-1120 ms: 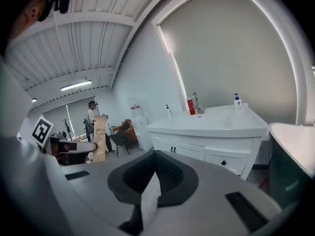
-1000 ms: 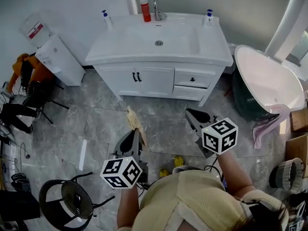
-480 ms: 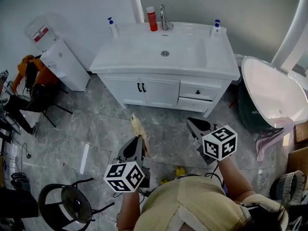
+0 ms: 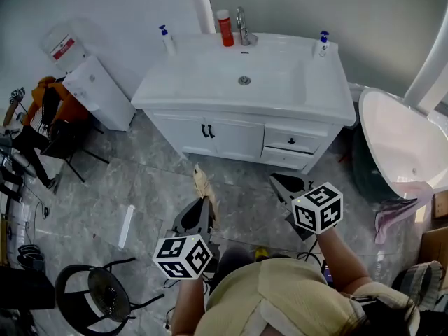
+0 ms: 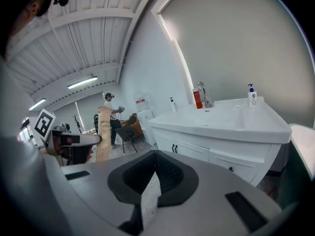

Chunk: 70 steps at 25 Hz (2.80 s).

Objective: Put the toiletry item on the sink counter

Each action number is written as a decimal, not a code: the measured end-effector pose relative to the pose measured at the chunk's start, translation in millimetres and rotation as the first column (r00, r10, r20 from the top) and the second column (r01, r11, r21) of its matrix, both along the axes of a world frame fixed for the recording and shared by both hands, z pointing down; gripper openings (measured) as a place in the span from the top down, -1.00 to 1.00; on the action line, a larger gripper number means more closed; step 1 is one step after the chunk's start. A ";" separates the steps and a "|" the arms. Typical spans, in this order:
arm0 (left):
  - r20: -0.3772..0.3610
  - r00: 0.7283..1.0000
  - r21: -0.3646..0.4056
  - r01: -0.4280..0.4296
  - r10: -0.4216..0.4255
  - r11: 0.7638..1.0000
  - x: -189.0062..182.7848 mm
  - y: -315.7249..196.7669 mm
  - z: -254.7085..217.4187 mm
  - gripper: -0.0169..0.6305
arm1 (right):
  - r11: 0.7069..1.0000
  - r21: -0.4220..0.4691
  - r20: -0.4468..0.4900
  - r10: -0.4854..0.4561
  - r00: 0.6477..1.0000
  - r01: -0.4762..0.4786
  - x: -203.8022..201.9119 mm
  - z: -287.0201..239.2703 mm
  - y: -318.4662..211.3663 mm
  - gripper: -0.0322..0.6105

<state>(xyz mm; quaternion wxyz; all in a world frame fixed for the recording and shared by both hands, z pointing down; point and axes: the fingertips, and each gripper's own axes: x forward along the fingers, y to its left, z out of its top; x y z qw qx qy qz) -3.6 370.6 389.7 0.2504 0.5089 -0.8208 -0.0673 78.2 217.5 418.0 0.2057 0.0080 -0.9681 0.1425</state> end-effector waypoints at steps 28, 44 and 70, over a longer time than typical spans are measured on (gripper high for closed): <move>-0.051 0.986 -0.023 -0.161 0.159 0.987 -108.9 -100.4 9.9 0.82 | 0.996 -0.004 -0.046 0.087 0.995 -0.087 -94.7 -2.1 -67.9 0.82; -0.067 0.971 -0.004 -0.230 0.229 0.973 -179.4 -124.1 18.7 0.82 | 0.990 0.022 -0.074 0.139 0.988 -0.138 -158.9 -2.5 -79.8 0.82; -0.057 0.929 -0.025 -0.367 0.365 0.930 -187.7 -221.3 16.4 0.82 | 0.967 0.001 -0.058 0.256 0.965 -0.257 -176.4 0.0 -166.8 0.82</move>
